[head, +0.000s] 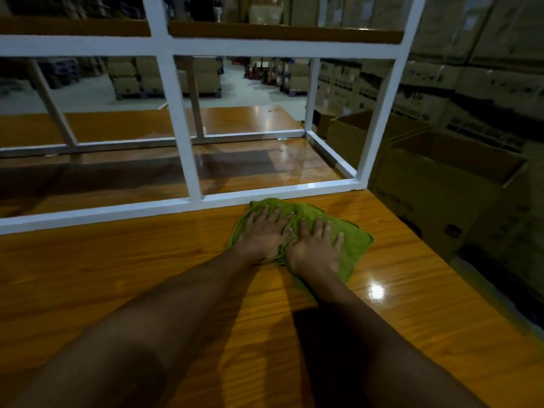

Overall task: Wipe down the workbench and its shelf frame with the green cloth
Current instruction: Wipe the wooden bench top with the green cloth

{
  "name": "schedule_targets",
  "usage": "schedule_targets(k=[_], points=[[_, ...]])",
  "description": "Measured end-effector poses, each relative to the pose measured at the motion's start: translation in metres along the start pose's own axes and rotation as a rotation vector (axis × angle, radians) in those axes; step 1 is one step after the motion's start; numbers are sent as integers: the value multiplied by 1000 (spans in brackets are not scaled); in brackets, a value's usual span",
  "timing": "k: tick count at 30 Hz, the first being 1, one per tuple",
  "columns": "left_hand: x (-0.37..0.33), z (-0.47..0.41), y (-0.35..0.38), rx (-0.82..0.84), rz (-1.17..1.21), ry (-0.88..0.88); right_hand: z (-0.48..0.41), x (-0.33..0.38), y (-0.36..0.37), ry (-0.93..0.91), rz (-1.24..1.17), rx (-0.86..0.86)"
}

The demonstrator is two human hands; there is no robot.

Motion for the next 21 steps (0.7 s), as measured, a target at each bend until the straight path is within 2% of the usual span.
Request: schedule_targets(k=[5,8,15,21], points=[[20,-7,-2,-1,-13,108,-6,22,3,152,-9,-26],[48,-2,-4,-11,1,105,-9,51,5,155,17,9],[161,37,-10,-96,-2,51,-16,157,26,11,-6,12],[273,88,-13,-62,-10,-157,-6,273,43,-192,-20,53]])
Point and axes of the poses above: each hand's wrist, its own z-axis away from the middle knuckle, its own y-axis out of the palm, x = y × z, the point moved 3 cm from there along -z, towards the middle knuckle, and after that the axes turned 13 degrees about -y, right-handed, at the moved point
